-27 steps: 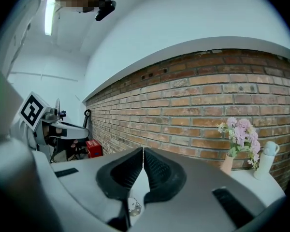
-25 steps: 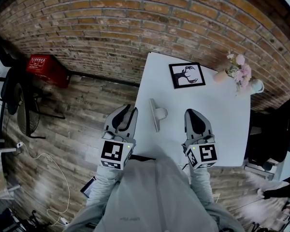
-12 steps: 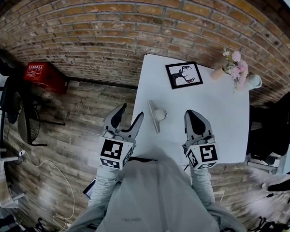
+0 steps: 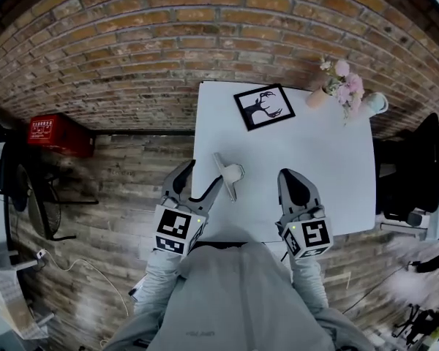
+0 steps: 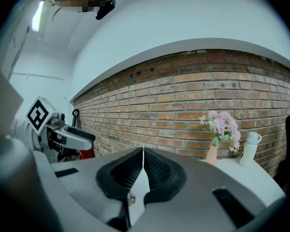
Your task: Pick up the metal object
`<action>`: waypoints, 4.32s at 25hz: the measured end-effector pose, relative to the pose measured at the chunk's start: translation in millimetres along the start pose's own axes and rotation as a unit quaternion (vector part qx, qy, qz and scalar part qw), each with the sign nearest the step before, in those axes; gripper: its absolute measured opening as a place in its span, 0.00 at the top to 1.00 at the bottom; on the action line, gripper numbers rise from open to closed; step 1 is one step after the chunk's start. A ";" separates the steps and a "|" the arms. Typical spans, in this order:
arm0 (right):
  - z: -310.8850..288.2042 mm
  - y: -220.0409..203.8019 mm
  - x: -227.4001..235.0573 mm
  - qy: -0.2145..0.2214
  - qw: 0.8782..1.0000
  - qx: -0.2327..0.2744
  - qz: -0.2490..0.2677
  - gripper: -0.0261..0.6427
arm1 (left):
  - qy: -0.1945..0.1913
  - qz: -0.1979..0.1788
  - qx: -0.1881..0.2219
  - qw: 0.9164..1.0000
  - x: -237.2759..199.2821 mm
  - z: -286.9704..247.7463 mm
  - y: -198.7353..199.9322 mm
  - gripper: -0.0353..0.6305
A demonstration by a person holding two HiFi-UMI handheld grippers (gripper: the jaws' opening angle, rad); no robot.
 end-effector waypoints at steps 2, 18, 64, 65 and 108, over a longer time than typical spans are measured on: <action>2.3 -2.8 2.5 -0.004 1.000 -0.002 -0.005 0.92 | -0.016 -0.007 -0.014 1.000 3.2 -10.6 -1.5 0.51; 5.5 -33.4 10.6 -0.029 0.998 -0.027 -0.050 0.92 | -0.118 -0.073 -0.149 0.979 15.4 -102.8 -42.6 0.43; 20.2 -68.5 12.3 -0.073 0.988 -0.066 -0.117 0.92 | -0.176 -0.211 -0.309 0.911 26.0 -198.2 -92.0 0.40; 20.1 -68.8 12.6 -0.073 0.988 -0.066 -0.118 0.92 | -0.176 -0.213 -0.310 0.910 26.1 -198.2 -92.0 0.43; 24.0 -22.1 36.6 -0.032 0.998 0.008 -0.052 0.92 | -0.043 -0.175 -0.127 0.975 34.3 -101.9 11.9 0.49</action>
Point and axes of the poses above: the fingertips, and each gripper's own axes: z backward along the fingers, x to its right, y out of its top, the point moved 10 cm from there along z, backward along the fingers, and after that the axes turned 9 degrees about -x, right-handed, at the moved point
